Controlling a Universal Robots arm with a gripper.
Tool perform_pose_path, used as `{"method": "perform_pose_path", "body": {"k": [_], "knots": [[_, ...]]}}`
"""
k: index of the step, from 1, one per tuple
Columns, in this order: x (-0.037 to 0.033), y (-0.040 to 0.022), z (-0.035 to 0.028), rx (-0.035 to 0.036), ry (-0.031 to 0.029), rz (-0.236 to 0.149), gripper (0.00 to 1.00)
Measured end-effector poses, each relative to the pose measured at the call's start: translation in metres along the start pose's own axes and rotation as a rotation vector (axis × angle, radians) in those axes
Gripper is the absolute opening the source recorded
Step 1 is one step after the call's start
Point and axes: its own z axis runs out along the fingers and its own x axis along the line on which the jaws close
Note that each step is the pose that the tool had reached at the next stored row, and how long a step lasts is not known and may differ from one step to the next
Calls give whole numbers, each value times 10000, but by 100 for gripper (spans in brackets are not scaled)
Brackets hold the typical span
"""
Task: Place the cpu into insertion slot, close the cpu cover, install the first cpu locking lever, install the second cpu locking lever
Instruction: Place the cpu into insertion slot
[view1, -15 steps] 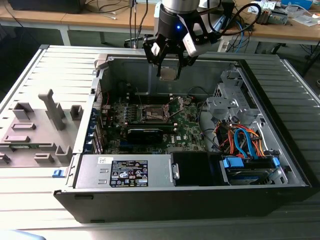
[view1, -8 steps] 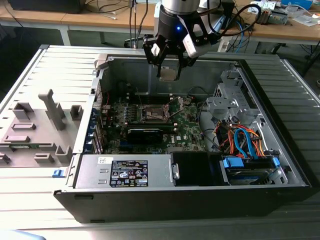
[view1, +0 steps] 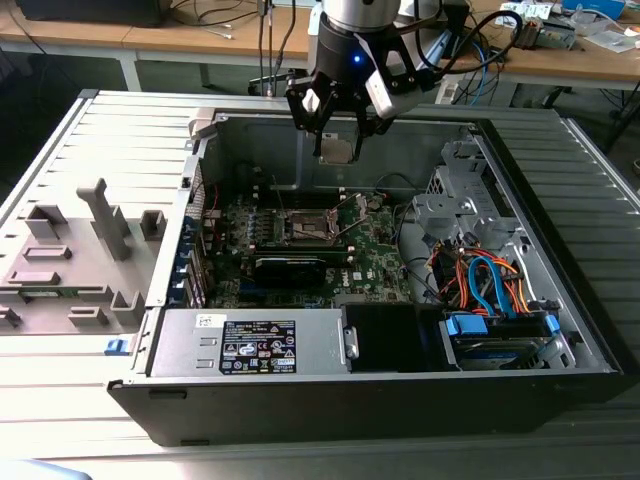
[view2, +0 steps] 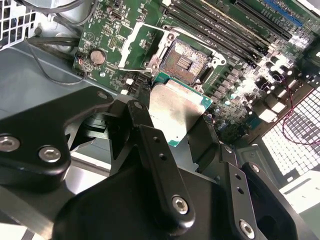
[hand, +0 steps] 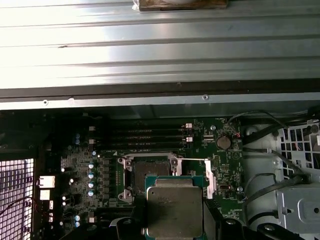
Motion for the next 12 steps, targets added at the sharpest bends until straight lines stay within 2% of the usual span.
{"method": "perform_pose_path", "body": {"k": [8,10,11,12], "knots": [[-1,-10,12,24,-1,1,55],[-1,-11,14,87,-3,0,55],[-1,-11,15,173,-5,3,55],[-1,-11,17,213,-6,3,55]]}}
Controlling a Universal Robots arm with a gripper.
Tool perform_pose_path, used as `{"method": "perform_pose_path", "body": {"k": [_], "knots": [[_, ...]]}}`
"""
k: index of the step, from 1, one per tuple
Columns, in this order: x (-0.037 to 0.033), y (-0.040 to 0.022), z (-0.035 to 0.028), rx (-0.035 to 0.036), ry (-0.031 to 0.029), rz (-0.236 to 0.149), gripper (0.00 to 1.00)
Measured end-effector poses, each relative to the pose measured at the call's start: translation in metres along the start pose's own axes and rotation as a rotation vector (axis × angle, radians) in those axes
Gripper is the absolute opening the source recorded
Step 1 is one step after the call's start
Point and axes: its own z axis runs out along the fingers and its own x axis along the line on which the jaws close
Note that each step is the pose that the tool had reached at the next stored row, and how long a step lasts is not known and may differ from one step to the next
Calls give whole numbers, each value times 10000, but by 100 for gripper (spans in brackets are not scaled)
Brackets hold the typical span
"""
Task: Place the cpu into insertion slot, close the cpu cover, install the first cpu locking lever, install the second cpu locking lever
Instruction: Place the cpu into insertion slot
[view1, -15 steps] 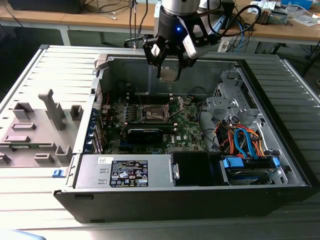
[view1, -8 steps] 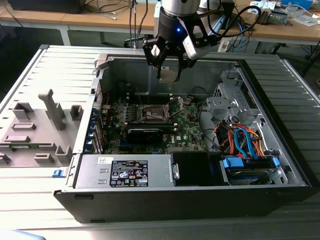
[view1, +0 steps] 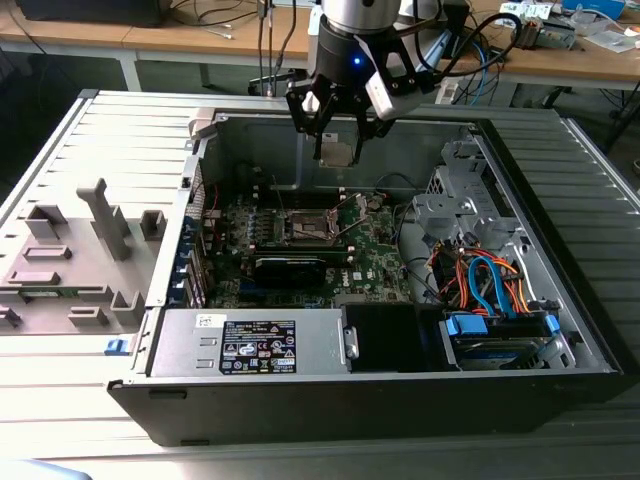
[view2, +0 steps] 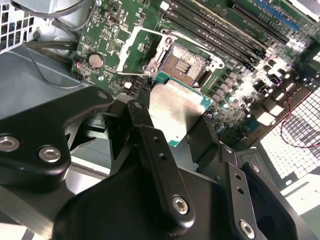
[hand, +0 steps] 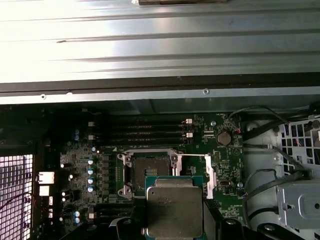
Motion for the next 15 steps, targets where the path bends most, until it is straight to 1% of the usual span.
{"method": "perform_pose_path", "body": {"k": [2,15], "knots": [[0,-3,5,15,0,0,55],[-1,-27,29,15,0,1,55]]}}
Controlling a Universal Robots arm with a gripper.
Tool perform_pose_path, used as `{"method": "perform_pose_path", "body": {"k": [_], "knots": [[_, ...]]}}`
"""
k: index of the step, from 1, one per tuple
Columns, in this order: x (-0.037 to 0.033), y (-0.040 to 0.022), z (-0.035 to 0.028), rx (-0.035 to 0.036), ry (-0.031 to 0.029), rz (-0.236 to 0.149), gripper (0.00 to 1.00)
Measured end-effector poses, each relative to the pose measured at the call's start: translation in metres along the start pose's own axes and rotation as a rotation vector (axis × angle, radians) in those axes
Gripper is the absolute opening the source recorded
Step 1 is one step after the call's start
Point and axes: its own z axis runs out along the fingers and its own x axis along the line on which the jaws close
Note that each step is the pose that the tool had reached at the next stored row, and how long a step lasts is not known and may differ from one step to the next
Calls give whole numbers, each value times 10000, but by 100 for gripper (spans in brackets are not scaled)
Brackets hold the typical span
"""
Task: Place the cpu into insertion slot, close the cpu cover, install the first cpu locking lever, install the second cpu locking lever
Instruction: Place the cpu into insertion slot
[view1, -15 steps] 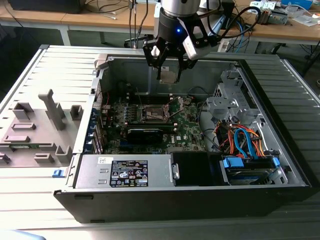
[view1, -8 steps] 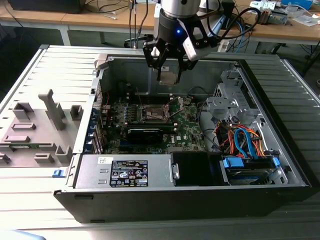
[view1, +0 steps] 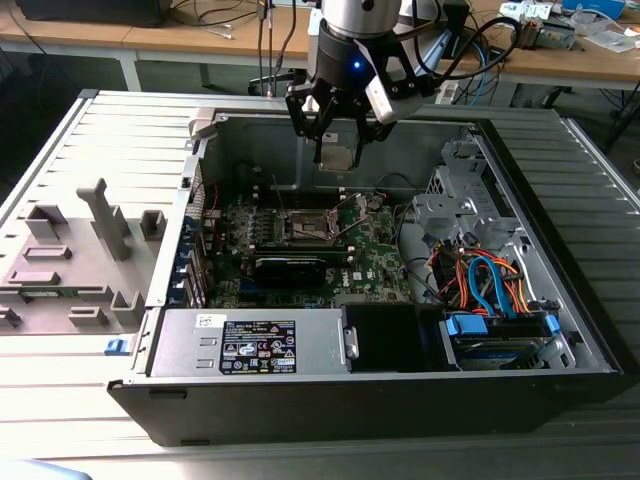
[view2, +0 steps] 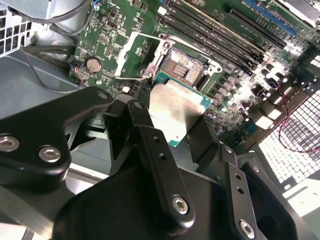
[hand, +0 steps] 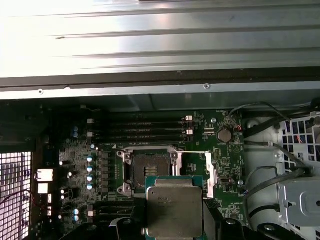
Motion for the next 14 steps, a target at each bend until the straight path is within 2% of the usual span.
{"method": "perform_pose_path", "body": {"k": [14], "knots": [[-1,-19,23,-1,-1,0,55]]}}
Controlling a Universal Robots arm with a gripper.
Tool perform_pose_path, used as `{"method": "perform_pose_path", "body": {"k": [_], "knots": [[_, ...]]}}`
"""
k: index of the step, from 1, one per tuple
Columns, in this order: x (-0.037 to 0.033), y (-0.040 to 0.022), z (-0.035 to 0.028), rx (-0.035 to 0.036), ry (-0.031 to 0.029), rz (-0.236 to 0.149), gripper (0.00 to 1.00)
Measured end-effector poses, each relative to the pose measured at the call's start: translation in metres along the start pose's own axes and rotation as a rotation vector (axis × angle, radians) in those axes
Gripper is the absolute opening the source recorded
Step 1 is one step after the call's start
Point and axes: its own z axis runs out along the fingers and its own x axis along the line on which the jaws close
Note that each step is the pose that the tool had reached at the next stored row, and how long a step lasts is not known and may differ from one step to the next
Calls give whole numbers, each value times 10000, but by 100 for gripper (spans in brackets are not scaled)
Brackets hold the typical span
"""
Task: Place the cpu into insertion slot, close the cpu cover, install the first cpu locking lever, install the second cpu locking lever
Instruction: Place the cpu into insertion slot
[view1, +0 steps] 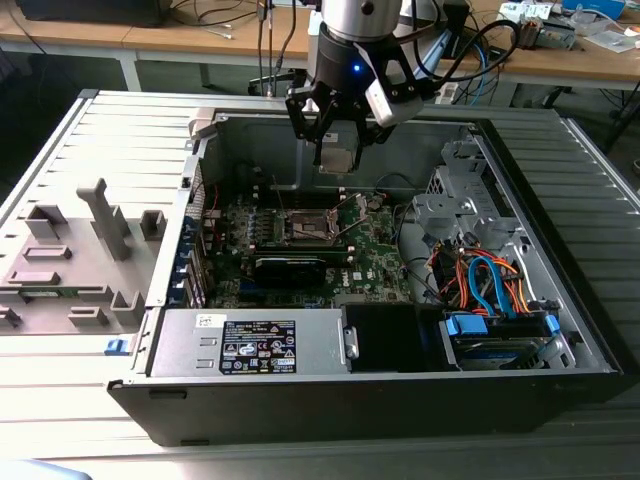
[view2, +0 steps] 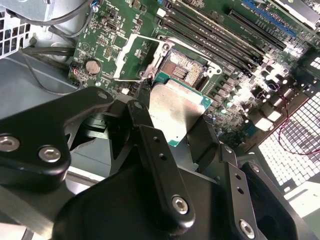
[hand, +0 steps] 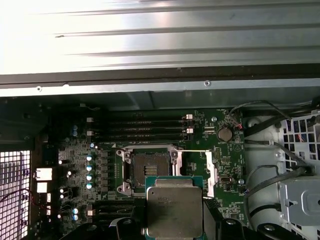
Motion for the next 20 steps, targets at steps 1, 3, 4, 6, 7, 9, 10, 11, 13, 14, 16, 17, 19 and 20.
{"method": "perform_pose_path", "body": {"k": [1,3,4,6,7,9,10,11,13,14,16,17,19,20], "knots": [[0,-1,1,1,0,0,55],[0,-4,6,0,0,0,55],[0,-5,6,0,0,0,55],[0,-7,9,0,0,0,55],[0,-8,10,0,0,0,55],[0,-10,13,0,0,0,55],[0,-11,15,0,1,0,55],[-1,-12,16,0,0,0,55],[-1,-14,19,0,0,0,55],[-1,-15,20,0,0,-1,55],[-1,-18,23,0,0,-1,55],[-1,-19,24,0,1,0,55],[-1,-22,27,0,0,-1,55],[-1,-23,28,0,0,0,55]]}}
